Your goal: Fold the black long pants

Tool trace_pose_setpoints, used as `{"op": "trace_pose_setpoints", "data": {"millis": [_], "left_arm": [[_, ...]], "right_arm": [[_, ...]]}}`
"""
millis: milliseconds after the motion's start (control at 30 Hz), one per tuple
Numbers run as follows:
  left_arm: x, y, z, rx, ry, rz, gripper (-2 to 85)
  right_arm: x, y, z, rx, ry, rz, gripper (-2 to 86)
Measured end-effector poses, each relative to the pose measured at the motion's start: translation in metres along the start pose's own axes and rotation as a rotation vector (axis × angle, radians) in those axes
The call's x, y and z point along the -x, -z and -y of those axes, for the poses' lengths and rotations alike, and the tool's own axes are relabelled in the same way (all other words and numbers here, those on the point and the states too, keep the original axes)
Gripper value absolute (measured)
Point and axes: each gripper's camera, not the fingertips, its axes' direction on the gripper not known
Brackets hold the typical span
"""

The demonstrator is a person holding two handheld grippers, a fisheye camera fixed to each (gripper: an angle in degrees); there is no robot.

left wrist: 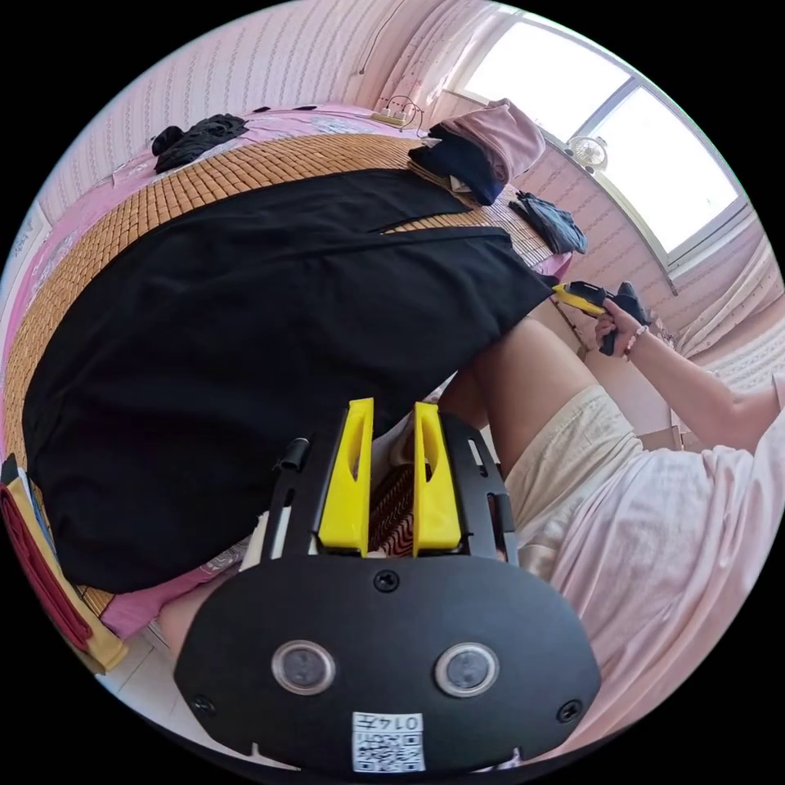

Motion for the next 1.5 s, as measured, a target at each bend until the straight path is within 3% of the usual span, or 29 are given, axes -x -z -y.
{"op": "trace_pose_setpoints", "data": {"millis": [167, 333, 533, 733, 933, 1167, 1333, 1500], "left_arm": [[0.01, -0.007, -0.007, 0.029, 0.037, -0.006, 7.9], [0.009, -0.011, -0.005, 0.022, 0.032, -0.05, 7.4], [0.004, -0.017, 0.022, 0.037, -0.048, -0.089, 7.3], [-0.003, -0.028, 0.066, 0.109, -0.157, -0.065, 7.1], [-0.021, -0.038, 0.102, 0.118, -0.279, 0.001, 9.3], [-0.069, -0.03, 0.134, -0.019, -0.522, 0.092, 10.1], [-0.083, -0.022, 0.156, -0.085, -0.525, 0.123, 8.1], [-0.045, 0.009, 0.153, -0.099, -0.343, 0.078, 7.6]], "right_arm": [[0.051, -0.007, 0.0, -0.019, 0.145, -0.404, 2.3], [0.122, -0.031, 0.016, -0.105, 0.398, -0.447, 7.1], [0.173, -0.096, 0.058, -0.001, 0.521, -0.551, 10.0], [0.187, -0.136, 0.077, 0.102, 0.572, -0.744, 2.8], [0.187, -0.071, 0.037, -0.04, 0.633, -0.562, -0.8], [0.234, 0.059, -0.041, -0.207, 0.797, -0.28, -0.9], [0.262, 0.068, -0.002, -0.239, 0.833, -0.334, -0.9], [0.207, -0.006, 0.1, -0.083, 0.531, -0.509, -0.5]]}}
